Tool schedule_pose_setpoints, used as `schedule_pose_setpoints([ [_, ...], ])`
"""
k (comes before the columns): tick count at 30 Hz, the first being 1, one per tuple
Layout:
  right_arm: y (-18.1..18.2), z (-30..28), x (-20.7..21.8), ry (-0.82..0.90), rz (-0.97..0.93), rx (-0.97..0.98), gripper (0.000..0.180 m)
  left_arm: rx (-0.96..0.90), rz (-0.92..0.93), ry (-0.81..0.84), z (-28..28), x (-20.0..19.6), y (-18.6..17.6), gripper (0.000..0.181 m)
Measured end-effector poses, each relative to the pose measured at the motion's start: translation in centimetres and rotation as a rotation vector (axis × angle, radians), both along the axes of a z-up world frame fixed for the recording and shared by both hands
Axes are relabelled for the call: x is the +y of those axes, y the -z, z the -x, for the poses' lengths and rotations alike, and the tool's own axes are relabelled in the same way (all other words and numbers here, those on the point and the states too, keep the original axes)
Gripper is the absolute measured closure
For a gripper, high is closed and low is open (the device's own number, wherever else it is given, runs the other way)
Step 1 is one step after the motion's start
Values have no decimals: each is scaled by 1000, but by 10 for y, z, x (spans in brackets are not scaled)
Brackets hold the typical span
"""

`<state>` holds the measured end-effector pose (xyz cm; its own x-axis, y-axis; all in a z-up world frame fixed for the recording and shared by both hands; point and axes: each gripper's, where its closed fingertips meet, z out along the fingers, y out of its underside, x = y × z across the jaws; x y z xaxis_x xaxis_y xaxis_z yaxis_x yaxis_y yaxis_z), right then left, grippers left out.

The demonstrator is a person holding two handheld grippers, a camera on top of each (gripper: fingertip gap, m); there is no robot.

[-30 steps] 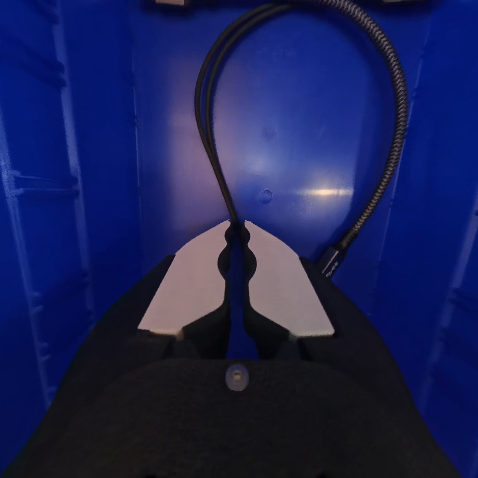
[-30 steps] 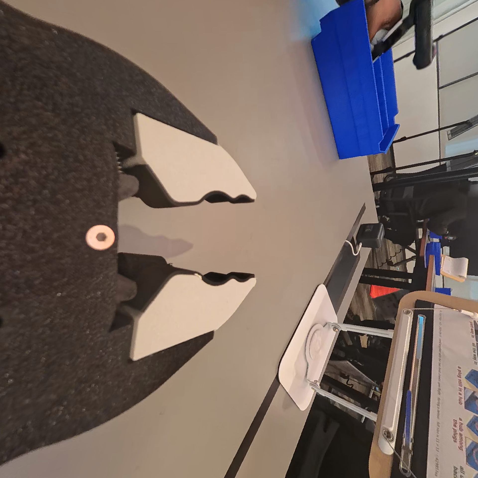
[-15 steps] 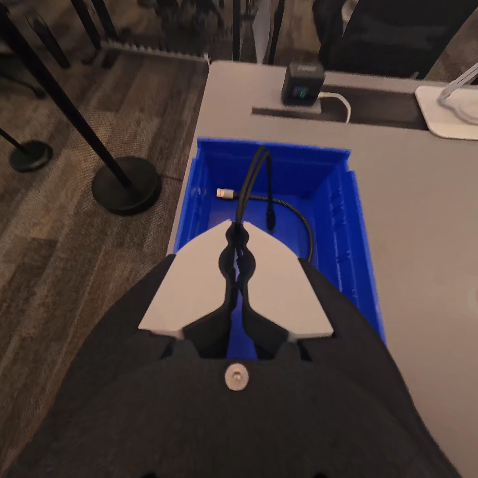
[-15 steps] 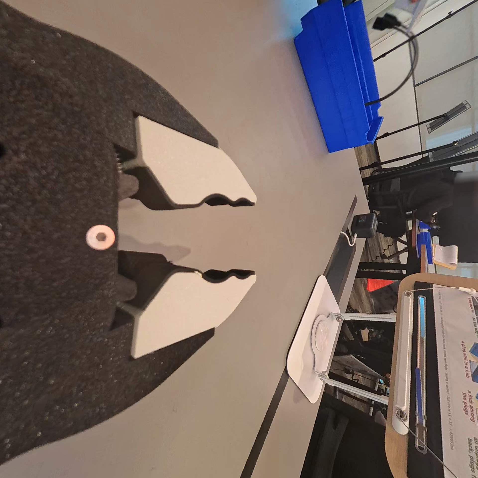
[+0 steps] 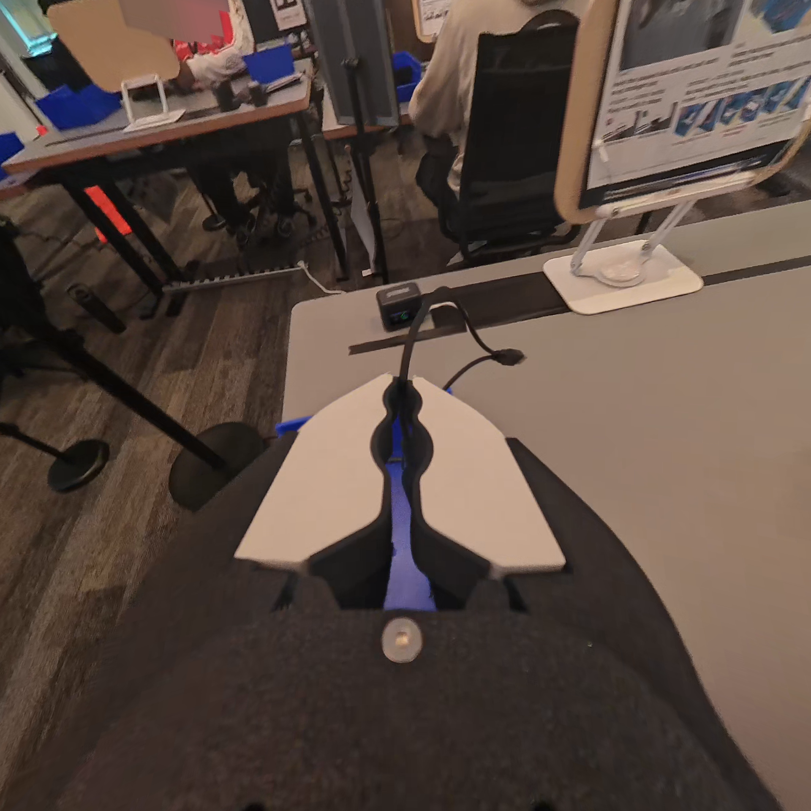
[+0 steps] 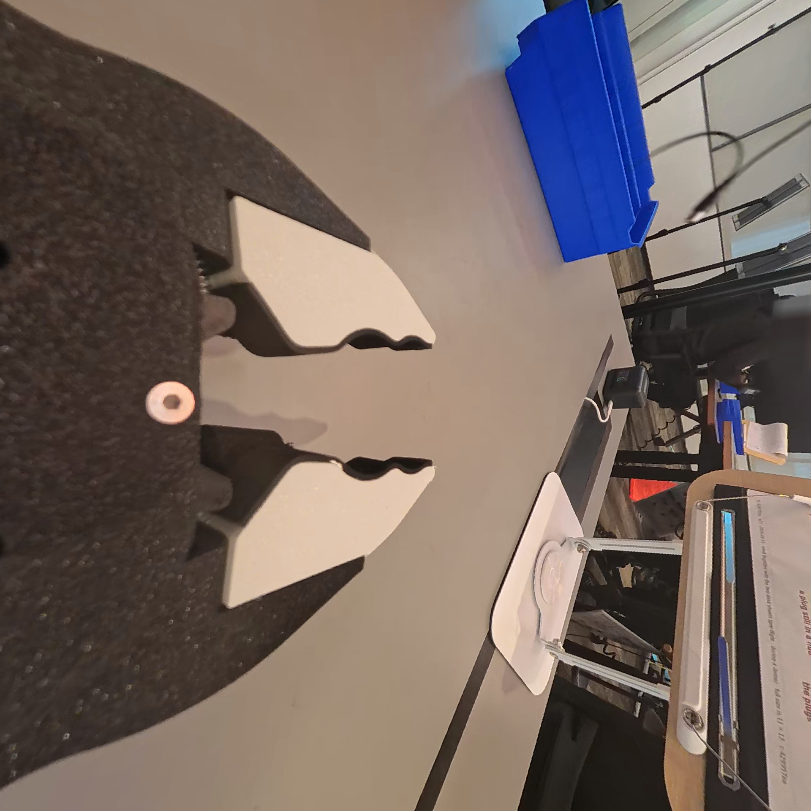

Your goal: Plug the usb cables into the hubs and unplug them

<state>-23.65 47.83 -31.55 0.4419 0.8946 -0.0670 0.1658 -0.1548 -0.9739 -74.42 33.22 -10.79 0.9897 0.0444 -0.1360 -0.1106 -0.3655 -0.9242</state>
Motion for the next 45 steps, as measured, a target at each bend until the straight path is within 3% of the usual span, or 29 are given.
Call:
schedule_pose_setpoints([
  [10,-6,15,-12,-50,7,17,124,111,-82,204,-96,30,-64,179],
  [19,-62,27,-49,-81,-72,31,117,205,-75,355,-181,58,-97,180],
  [26,-104,59,-73,-140,-148,75,109,184,-33,512,-250,69,-76,179],
  [31,-110,72,-57,-82,-213,2,96,158,31,621,-295,74,-44,179],
  [36,-98,74,-47,-87,-198,-65,95,163,82,685,-323,76,-20,179],
  [43,-58,90,-66,-214,-112,-224,95,150,115,727,-333,72,-4,179],
  [45,-53,93,-64,-215,-108,-247,103,141,120,738,-335,70,-2,179],
])
